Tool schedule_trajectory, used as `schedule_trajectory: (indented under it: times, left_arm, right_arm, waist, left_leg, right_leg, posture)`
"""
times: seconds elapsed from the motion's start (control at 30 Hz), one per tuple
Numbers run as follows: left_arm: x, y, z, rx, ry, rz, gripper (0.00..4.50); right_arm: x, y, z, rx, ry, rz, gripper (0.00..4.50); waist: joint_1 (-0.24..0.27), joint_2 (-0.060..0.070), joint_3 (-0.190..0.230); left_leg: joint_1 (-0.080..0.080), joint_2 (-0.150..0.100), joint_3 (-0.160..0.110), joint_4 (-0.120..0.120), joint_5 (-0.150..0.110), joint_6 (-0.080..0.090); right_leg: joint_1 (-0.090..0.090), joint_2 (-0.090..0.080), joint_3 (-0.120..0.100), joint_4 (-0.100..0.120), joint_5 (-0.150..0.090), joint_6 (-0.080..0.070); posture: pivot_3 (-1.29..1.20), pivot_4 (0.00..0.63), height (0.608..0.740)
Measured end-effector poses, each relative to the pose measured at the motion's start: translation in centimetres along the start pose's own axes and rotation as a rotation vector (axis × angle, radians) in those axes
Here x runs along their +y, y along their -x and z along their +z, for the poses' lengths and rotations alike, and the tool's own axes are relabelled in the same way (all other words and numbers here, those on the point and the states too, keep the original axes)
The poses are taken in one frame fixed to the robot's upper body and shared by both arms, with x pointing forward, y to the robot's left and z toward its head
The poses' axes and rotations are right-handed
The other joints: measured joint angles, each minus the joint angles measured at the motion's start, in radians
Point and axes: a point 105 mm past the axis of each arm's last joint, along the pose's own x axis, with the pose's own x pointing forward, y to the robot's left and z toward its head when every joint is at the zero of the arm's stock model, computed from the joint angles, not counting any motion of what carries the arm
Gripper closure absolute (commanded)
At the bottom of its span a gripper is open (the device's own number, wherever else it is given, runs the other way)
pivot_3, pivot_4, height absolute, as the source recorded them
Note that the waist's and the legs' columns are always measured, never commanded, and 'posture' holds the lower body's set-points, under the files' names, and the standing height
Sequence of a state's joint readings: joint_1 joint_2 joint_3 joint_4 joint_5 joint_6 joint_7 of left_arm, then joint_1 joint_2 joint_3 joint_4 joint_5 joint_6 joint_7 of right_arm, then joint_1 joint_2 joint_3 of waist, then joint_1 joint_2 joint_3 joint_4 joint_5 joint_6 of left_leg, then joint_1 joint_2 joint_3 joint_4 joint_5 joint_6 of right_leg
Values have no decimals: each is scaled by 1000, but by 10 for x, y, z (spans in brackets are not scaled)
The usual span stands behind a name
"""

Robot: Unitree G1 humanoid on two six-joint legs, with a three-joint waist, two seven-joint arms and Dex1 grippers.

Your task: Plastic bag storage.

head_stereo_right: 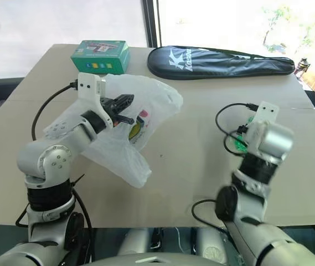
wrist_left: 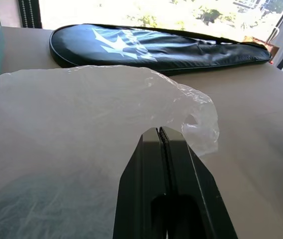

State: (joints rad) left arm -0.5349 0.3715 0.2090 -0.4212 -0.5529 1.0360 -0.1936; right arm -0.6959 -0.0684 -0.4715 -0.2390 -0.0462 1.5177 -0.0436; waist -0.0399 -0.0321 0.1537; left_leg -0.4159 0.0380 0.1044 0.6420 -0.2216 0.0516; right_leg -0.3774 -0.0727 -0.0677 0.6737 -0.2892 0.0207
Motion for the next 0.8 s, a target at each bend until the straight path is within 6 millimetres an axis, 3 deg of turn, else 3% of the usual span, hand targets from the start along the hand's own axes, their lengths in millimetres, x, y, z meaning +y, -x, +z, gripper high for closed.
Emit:
schedule_trajectory:
  times: [0.07, 0.17, 0.27, 0.33, 0.4, 0.47, 0.57, 0.67, 0.8]
  left_arm:
    - [3, 1, 2, -1, -7, 7, 4500]
    - [-2, -1, 9, -23, -15, -29, 4500]
    - [-9, -1, 14, -43, -10, -87, 4500]
    - [-12, 1, 21, -67, -2, -136, 4500]
    - [-21, 5, 26, -85, 1, -207, 4500]
    - [-29, 11, 31, -97, -12, -278, 4500]
    - [-45, 35, 40, -127, -21, -418, 4500]
    - [-47, 45, 43, -129, -32, -447, 4500]
    - [-34, 48, 37, -100, -56, -352, 4500]
  right_arm:
    - [20, 20, -4, -49, 138, 272, 1417]
    - [81, 78, -23, -41, 315, 834, 1417]
    - [107, 114, -46, 38, 466, 1131, 1417]
    - [120, 124, -64, 132, 505, 1247, 1417]
    - [138, 124, -73, 205, 476, 1316, 1417]
    - [158, 118, -68, 240, 437, 1329, 1417]
    - [204, 102, -53, 241, 375, 1339, 1417]
    - [217, 87, -50, 236, 347, 1309, 1417]
    - [222, 57, -53, 238, 335, 1238, 1417]
  waist:
    - [-3, 11, 10]
    - [-3, 15, 15]
    - [5, 14, 16]
    - [7, 10, 17]
    - [5, 9, 19]
    - [-1, 7, 20]
    - [1, 7, 20]
    - [17, 7, 20]
    - [27, 6, 20]
  left_leg:
    - [-1, 0, 2, -1, 2, 3]
    - [-1, 4, 2, -8, 4, 2]
    - [-2, 3, 1, -10, 5, 0]
    - [-5, 3, 1, -9, 5, 1]
    - [-8, 1, 1, -8, 4, 3]
    - [-11, 2, 1, -6, 4, 3]
    - [-15, 2, 1, -4, 4, 3]
    - [-17, 1, 0, -4, 4, 3]
    - [-17, 0, 0, -3, 4, 4]
  right_leg:
    - [-4, 1, 3, 0, 0, 0]
    - [-8, 5, 4, 2, -2, -3]
    - [-9, 5, 2, 0, -4, -6]
    - [-9, 4, 1, -3, -4, -6]
    - [-11, 2, 1, -3, -4, -6]
    - [-15, 2, 1, -1, -3, -5]
    - [-20, 2, 0, 3, -4, -6]
    - [-20, 2, -1, 1, -4, -6]
    - [-19, 1, -1, 1, -3, -5]
  posture:
    - [0, 150, 740]
    - [0, 150, 740]
    - [0, 150, 740]
    - [0, 150, 740]
    - [0, 150, 740]
    - [0, 150, 740]
    - [0, 150, 740]
    - [0, 150, 740]
    - [0, 150, 740]
